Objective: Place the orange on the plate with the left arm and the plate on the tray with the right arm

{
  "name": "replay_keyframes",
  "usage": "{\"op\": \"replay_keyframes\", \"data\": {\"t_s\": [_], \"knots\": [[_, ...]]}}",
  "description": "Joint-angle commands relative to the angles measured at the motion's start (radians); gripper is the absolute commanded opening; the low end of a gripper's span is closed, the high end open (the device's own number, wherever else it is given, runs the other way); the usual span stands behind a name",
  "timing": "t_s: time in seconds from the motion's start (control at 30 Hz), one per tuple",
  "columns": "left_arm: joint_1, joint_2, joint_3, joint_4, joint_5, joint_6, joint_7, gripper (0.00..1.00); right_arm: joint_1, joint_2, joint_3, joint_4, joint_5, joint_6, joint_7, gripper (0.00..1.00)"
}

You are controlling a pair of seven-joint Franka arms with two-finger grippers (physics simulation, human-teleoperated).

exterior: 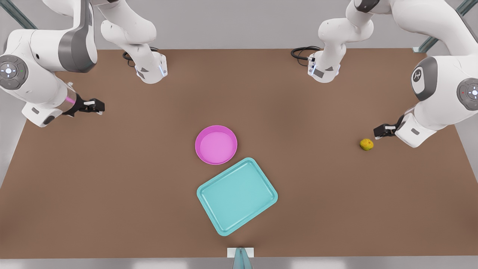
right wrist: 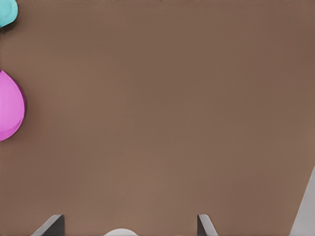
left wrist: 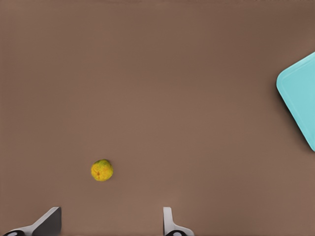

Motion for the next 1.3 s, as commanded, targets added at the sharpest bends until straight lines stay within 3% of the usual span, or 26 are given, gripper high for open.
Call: {"op": "replay_keyframes", "data": {"t_s": [0.0, 0.07, 0.13, 0.3, 0.37, 0.6, 1.23, 1.27], "knots": [[0.0, 0.001, 0.001, -0.003, 0.002, 0.013, -0.071, 1.0, 0.001, -0.002, 0.0, 0.001, 0.002, 0.027, -0.026, 1.0], [0.002, 0.039, 0.01, -0.048, 0.002, 0.024, -0.073, 1.0, 0.001, 0.001, 0.0, 0.001, 0.002, 0.027, -0.026, 1.0], [0.004, 0.061, 0.053, -0.295, 0.01, 0.218, -0.088, 1.0, 0.001, 0.003, 0.0, -0.001, 0.002, 0.027, -0.028, 1.0], [0.043, 0.153, 0.23, -0.571, 0.004, 0.649, 0.376, 1.0, 0.001, 0.006, 0.0, -0.001, 0.002, 0.029, -0.028, 1.0], [0.054, 0.178, 0.231, -0.62, 0.004, 0.771, 0.383, 1.0, 0.001, 0.007, 0.0, -0.001, 0.002, 0.029, -0.028, 1.0], [0.056, 0.187, 0.231, -0.697, -0.002, 0.778, 0.373, 1.0, 0.001, 0.011, -0.013, -0.002, 0.011, 0.029, -0.031, 1.0], [0.056, 0.286, 0.231, -0.709, -0.002, 0.786, 0.37, 1.0, 0.001, 0.021, -0.013, -0.002, 0.011, 0.032, -0.031, 1.0], [0.056, 0.286, 0.231, -0.709, -0.002, 0.788, 0.363, 0.82, 0.001, 0.021, -0.013, -0.002, 0.011, 0.032, -0.032, 1.0]]}}
